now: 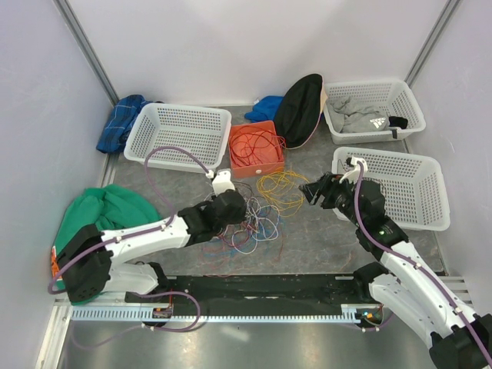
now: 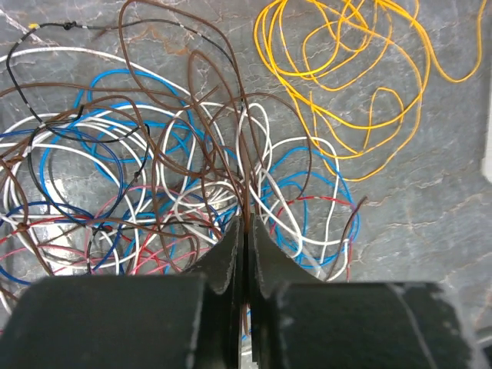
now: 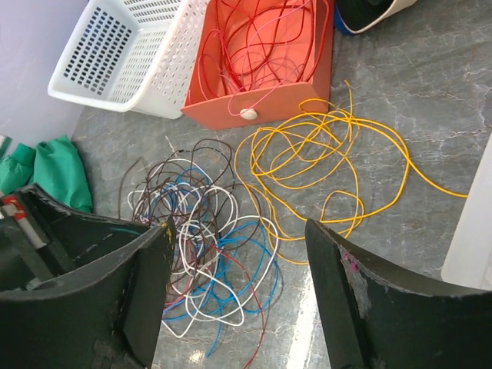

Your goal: Untangle the cables

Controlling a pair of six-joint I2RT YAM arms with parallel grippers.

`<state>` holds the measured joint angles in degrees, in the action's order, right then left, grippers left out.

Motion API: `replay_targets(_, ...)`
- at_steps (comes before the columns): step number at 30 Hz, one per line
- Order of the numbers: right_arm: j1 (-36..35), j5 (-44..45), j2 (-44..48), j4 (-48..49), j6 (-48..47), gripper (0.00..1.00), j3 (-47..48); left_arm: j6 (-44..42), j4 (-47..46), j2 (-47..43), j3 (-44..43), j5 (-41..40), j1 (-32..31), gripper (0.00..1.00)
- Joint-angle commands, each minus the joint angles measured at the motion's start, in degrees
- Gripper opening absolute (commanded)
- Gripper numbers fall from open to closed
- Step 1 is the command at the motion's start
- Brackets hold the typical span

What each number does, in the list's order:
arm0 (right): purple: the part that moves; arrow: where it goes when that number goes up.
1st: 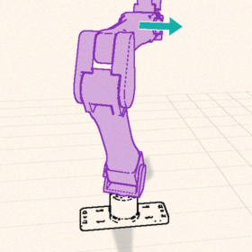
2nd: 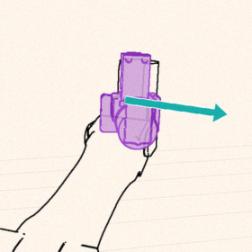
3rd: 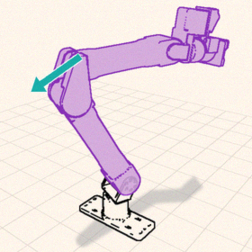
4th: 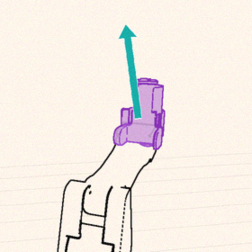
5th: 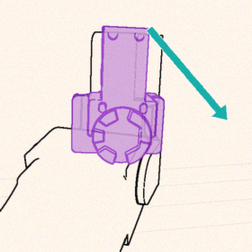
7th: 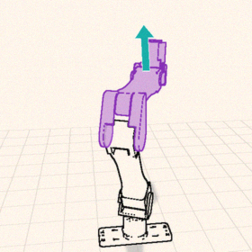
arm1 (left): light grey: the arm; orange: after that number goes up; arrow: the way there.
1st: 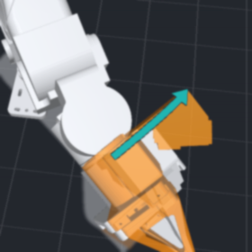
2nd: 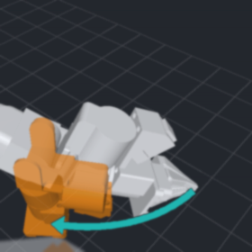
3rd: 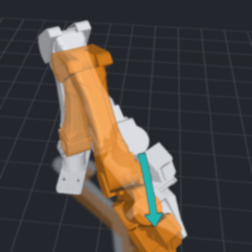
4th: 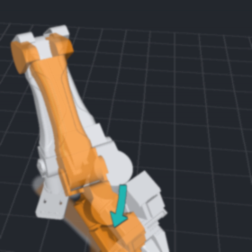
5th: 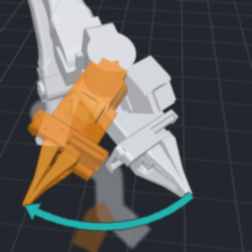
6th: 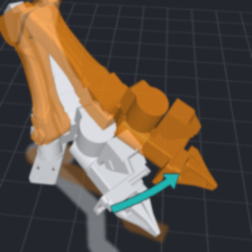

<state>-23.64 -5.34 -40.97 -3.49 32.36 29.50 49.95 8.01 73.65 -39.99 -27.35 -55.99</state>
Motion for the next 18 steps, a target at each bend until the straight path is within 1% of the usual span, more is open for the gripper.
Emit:
replay_targets(1,-0.35,-2.30,0.89,1.64,0.69,0.75,3.10,-3.70,1.56,-8.59,-1.75,-1.73,0.18,0.02)
replay_targets(3,-0.53,-3.44,0.98,0.94,0.25,0.75,4.34,-6.52,3.23,-12.45,-5.35,-2.70,0.18,0.02)
replay_targets(4,-0.71,-3.88,0.98,0.85,0.34,0.75,5.30,-9.58,4.54,-15.78,-6.76,-2.88,0.26,0.02)
replay_targets(5,-0.97,-5.02,0.98,1.02,0.34,0.75,5.66,-11.18,4.99,-17.47,-9.99,-2.62,0.18,0.02)
replay_targets(7,-1.85,-6.43,0.89,2.69,0.34,0.75,6.18,-15.39,6.57,-20.28,-13.61,-0.96,0.18,0.02)
replay_targets(8,-2.20,-8.09,0.54,3.04,0.51,0.75,6.19,-16.63,7.36,-20.65,-17.63,-0.08,0.18,0.02)
replay_targets(9,-2.98,-9.06,0.19,6.70,0.77,0.76,6.01,-17.86,8.15,-20.65,-19.84,0.72,0.18,0.02)
replay_targets(10,-3.25,-10.64,-0.33,8.39,1.73,0.77,5.84,-19.96,10.60,-20.47,-22.13,2.81,0.18,0.02)
replay_targets(11,-3.43,-13.35,-1.99,9.89,2.09,0.77,6.18,-20.94,11.75,-19.60,-26.68,4.05,0.18,0.02)
replay_targets(13,-4.74,-15.39,-3.93,12.53,2.79,0.77,8.37,-23.23,14.82,-18.46,-32.31,7.66,0.18,0.02)
replay_targets(15,-6.93,-16.45,-6.40,15.33,3.06,0.78,9.78,-24.63,15.98,-17.31,-34.62,9.42,0.18,0.02)
replay_targets(18,-10.88,-15.76,-9.12,18.59,2.89,0.79,12.25,-25.69,16.60,-16.96,-36.56,9.51,0.18,0.02)
